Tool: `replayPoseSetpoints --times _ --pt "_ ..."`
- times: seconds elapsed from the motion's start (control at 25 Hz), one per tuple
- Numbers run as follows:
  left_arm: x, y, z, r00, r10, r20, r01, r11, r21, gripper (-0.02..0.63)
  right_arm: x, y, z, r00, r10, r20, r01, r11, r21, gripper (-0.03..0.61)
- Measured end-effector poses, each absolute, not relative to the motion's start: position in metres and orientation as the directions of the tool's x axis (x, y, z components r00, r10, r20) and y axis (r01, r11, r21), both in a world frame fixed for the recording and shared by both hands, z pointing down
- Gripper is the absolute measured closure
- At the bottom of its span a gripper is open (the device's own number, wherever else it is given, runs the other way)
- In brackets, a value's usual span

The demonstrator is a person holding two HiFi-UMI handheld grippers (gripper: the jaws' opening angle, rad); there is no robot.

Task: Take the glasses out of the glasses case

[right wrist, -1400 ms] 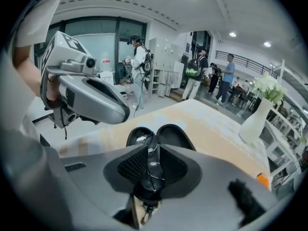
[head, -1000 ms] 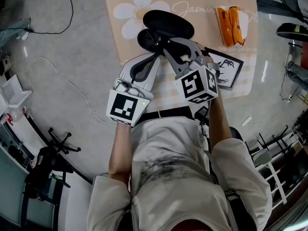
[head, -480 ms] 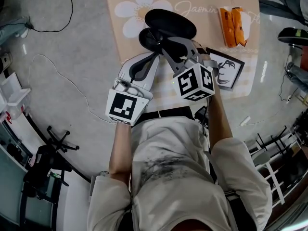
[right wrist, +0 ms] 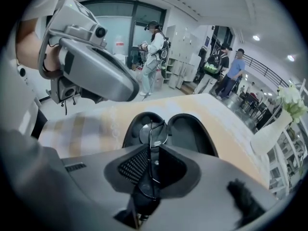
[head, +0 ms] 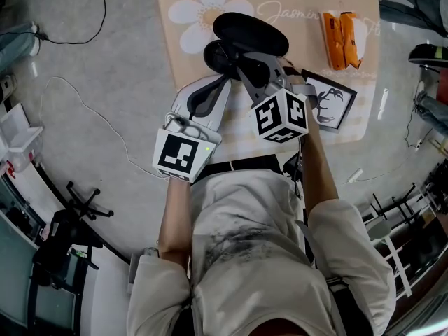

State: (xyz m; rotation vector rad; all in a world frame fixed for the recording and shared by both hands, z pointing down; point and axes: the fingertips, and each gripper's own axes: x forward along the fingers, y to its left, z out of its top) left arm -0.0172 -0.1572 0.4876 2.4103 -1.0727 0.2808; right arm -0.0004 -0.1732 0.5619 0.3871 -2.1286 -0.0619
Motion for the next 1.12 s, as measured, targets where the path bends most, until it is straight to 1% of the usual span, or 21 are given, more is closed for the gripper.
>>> replayPoseSetpoints --times 0.36,0.48,0.6,0.76,1.12 --pt "-0.0202 -0.1548 0.4884 0.666 -0.640 0.383 -0.746 -0.561 0.359 0.607 -0.0039 -0.1714 0.5662 -0.488 -0.300 0.820 -0.187 0.953 0.238 0.535" --pt "-0.0207 -0.1534 0.4884 0.664 -0.640 0.387 -0.747 -0.558 0.361 0.607 -0.0049 -0.1701 0.5669 -0.489 -0.295 0.821 -0.186 0.955 0.232 0.558" --pt "-0.0219 -0.1512 0.4887 0.657 -0.634 0.407 -0.753 -0.535 0.383 0.607 -0.0044 -0.1700 0.5666 -0.496 -0.287 0.820 -0.209 0.956 0.208 0.560" --pt "-0.0227 -0.1522 0.4876 0.668 -0.647 0.369 -0.744 -0.570 0.347 0.607 -0.0039 -0.1701 0.5659 -0.503 -0.282 0.817 -0.231 0.955 0.188 0.560" --pt "-0.0223 -0.1504 0.4853 0.667 -0.644 0.375 -0.745 -0.565 0.355 0.607 -0.0030 -0.1714 0.5596 -0.517 -0.298 0.802 -0.269 0.947 0.178 0.560"
